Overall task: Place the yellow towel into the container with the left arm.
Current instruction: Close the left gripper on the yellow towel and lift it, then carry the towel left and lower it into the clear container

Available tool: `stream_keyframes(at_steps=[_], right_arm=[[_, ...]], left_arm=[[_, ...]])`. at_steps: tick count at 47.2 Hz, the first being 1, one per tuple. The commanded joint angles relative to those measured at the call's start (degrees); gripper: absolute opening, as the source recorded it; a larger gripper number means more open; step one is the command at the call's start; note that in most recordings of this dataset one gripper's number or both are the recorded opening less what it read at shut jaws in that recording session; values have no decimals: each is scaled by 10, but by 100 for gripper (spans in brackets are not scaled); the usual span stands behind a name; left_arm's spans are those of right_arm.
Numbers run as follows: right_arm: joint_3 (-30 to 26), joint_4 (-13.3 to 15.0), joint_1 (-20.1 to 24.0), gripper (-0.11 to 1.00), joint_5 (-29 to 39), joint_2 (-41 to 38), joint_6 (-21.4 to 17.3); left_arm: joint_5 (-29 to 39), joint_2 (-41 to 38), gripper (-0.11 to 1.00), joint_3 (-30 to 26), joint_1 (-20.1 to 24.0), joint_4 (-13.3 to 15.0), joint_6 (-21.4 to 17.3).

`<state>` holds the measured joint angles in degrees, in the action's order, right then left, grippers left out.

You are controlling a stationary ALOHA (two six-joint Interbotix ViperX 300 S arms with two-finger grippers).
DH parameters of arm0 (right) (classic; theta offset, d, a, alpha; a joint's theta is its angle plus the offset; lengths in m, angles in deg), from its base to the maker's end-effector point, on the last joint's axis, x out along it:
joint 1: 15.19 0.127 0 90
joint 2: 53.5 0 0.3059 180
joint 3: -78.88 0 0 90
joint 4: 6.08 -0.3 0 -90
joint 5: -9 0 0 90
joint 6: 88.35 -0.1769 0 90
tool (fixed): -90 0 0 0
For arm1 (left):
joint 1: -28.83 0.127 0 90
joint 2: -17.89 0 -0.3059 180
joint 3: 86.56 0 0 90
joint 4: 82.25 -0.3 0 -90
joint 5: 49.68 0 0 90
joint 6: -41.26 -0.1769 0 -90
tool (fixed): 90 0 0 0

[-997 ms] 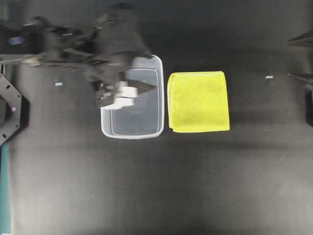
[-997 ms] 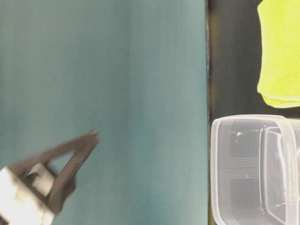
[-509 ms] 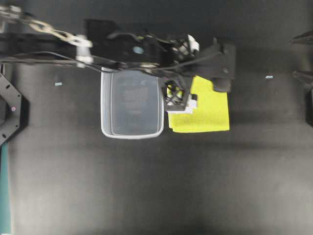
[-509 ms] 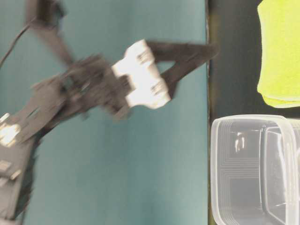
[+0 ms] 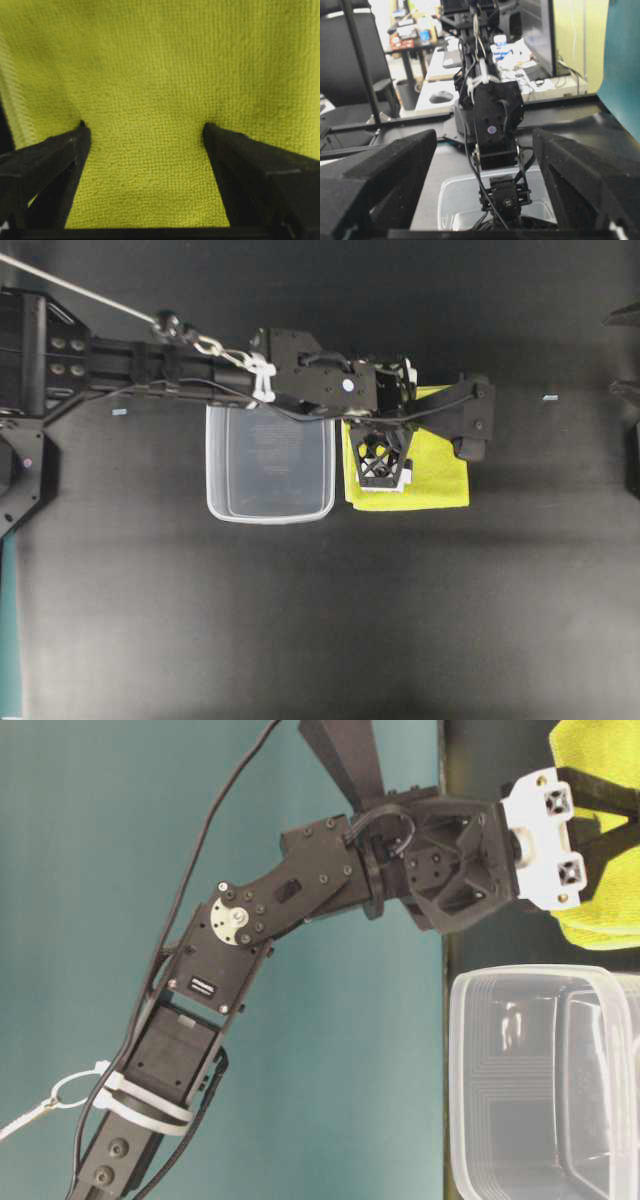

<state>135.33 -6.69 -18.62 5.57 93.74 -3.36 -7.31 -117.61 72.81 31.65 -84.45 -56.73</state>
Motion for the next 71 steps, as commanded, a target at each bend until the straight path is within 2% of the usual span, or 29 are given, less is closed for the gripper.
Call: stream_keyframes(at_steps=[1,8,12,16,23,26,36,46,51,57,63,71], right_arm=[[-11,-2,-2,75,-5,-4,-4],[-11,-2,-2,75,-6,-2,-11],[-11,-2,-1,75,-6,3,-13],[-12,-2,-2,75,-6,5,-12],[-13,-2,-2,75,-4,8,-12],[-14,-2,-1,75,-4,9,-12],[-15,-2,-2,75,-6,13,-12],[-18,-2,-1,74,-5,22,-13],[-18,-2,-2,74,-5,22,-12],[-17,-2,-1,75,-6,23,-13],[-18,-2,1,74,-9,23,-13],[-17,-2,3,73,-9,23,-13]], left_arm=[[-25,-10,89,-1,-8,-2,-1],[-51,-18,87,4,-15,-2,0],[-52,-16,81,10,-18,-2,-1],[-44,-14,64,11,-24,-3,-2],[-25,4,19,3,-31,-3,-3],[-18,20,7,-6,-31,-3,-3],[44,115,7,-27,-27,-3,-3],[105,248,7,-7,-24,-3,-3],[133,296,7,23,-17,-3,-3],[151,345,7,83,-8,-3,-2],[148,389,7,150,-5,-3,-1],[132,418,7,202,-7,-3,0]])
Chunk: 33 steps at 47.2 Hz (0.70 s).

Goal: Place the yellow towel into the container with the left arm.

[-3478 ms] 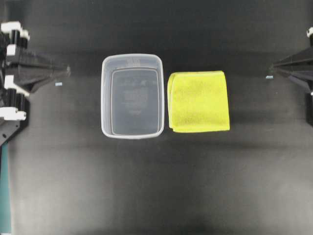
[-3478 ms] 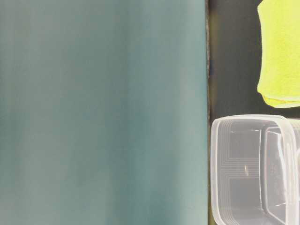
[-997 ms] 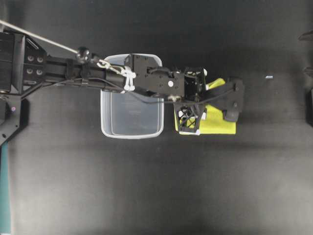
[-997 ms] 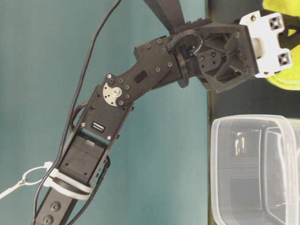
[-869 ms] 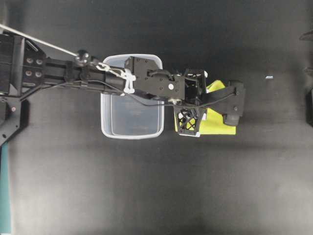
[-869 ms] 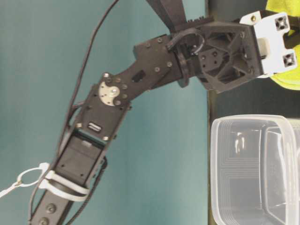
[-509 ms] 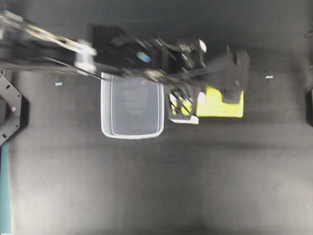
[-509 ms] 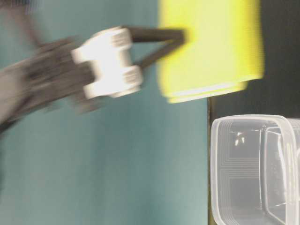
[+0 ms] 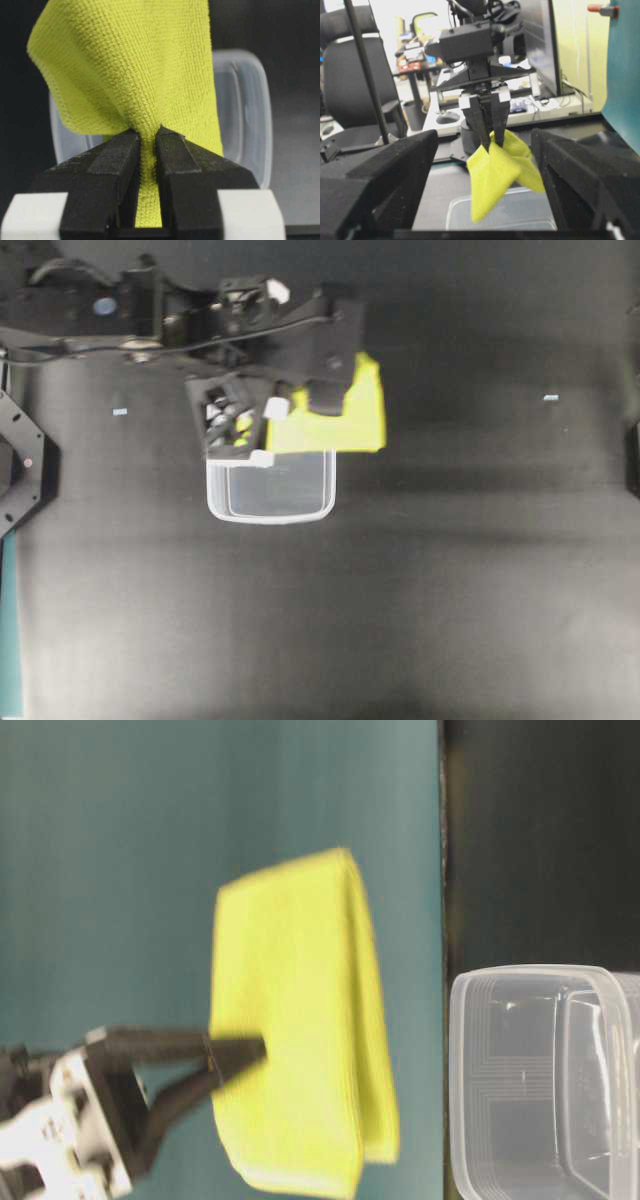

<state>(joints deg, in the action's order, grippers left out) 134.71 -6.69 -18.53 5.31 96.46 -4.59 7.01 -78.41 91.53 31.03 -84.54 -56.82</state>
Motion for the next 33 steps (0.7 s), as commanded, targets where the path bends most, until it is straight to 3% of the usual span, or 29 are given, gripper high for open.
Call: stream_keyframes(at_steps=[1,17,33], right_arm=[[-11,-1,2,72,-6,-4,-1],[-9,-1,10,71,-6,-5,-1],[-7,-2,10,71,-6,-6,-1]], left_arm=[[-14,29,7,19,1,-2,0],[-28,41,7,87,6,-2,-1],[-122,42,7,163,-1,-2,-3]])
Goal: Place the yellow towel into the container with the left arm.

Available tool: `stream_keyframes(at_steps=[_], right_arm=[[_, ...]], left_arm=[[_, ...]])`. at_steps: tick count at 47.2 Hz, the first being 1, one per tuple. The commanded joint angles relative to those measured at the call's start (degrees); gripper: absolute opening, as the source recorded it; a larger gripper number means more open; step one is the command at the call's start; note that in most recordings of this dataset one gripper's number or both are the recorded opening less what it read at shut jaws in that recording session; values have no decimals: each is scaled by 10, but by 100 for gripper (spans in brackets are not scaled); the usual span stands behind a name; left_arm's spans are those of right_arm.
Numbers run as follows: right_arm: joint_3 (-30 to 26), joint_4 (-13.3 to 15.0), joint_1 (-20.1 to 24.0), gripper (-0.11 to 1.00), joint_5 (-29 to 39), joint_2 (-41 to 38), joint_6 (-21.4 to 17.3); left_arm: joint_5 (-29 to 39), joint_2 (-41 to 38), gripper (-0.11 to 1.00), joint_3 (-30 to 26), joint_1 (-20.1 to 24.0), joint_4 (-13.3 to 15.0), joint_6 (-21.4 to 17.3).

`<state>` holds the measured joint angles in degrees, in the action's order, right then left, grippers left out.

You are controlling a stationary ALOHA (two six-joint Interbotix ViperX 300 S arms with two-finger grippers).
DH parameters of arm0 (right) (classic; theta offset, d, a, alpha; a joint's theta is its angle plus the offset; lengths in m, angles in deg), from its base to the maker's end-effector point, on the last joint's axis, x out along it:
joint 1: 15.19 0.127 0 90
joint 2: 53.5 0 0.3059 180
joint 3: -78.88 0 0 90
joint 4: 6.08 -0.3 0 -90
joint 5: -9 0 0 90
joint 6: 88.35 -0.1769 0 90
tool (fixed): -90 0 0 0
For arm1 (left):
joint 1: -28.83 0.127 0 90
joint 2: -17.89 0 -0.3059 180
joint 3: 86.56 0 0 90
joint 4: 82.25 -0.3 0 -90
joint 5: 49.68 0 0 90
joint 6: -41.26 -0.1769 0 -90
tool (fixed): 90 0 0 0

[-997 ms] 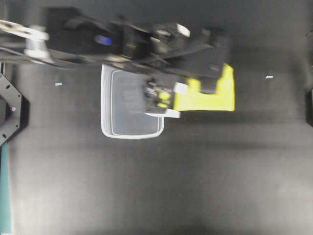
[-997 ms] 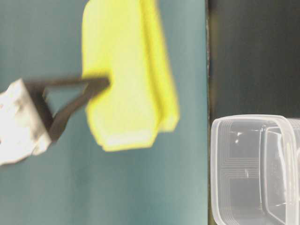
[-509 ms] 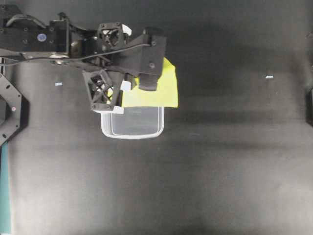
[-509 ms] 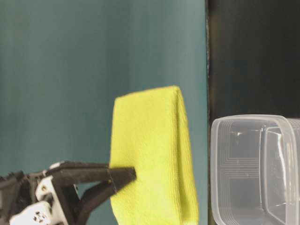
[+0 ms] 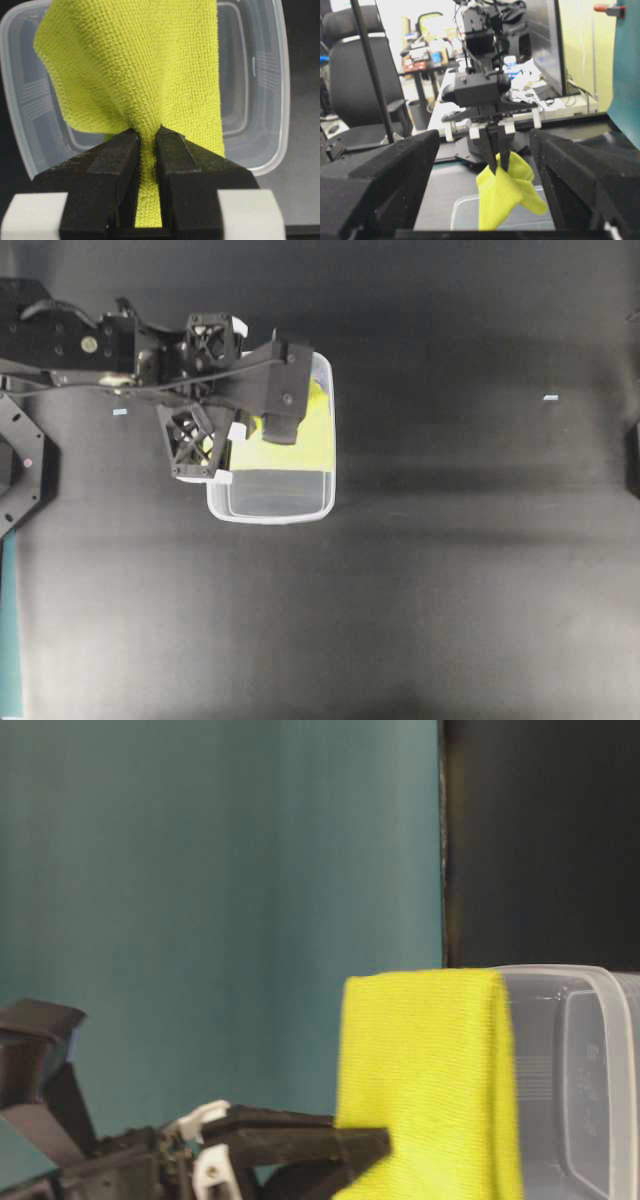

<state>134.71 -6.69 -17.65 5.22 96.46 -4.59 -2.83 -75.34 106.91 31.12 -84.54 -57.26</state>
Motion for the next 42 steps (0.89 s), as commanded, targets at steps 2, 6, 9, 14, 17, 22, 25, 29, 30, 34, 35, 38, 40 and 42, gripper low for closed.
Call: stream_keyframes(at_steps=[2,6,9,14,17,22,25,29,30,34,35,38,40,42], right_arm=[[-7,-2,1,71,-5,-6,-1],[-6,-1,1,71,-5,-6,-1],[-6,-2,1,71,-4,-6,-1],[-5,-2,1,71,-4,-7,-1],[-5,-2,1,71,-4,-7,0],[-5,-2,1,71,-4,-7,0],[-5,-2,1,71,-4,-6,-1],[-5,-2,1,71,-3,-5,-1],[-5,-2,1,71,-4,-4,-1],[-5,-2,1,71,-3,-4,-1],[-5,-1,1,71,-3,-4,-1],[-5,-2,1,71,-2,-4,0],[-5,-2,1,71,-2,-4,0],[-5,-2,1,71,-1,-4,-1]], left_arm=[[-31,11,7,16,0,-2,2],[-45,11,8,30,0,-2,3],[-58,8,11,38,1,-2,4],[-88,7,41,49,0,-2,3],[-107,7,60,53,1,-2,5],[-121,11,85,54,2,-2,11],[-121,26,90,50,2,-2,13],[-122,60,87,52,2,-2,14],[-124,69,87,54,1,-2,15],[-131,120,87,63,0,-2,18],[-134,130,87,66,0,-2,18],[-148,165,87,77,-2,-2,20],[-158,189,87,89,-2,-2,20],[-171,213,87,102,-2,-2,20]])
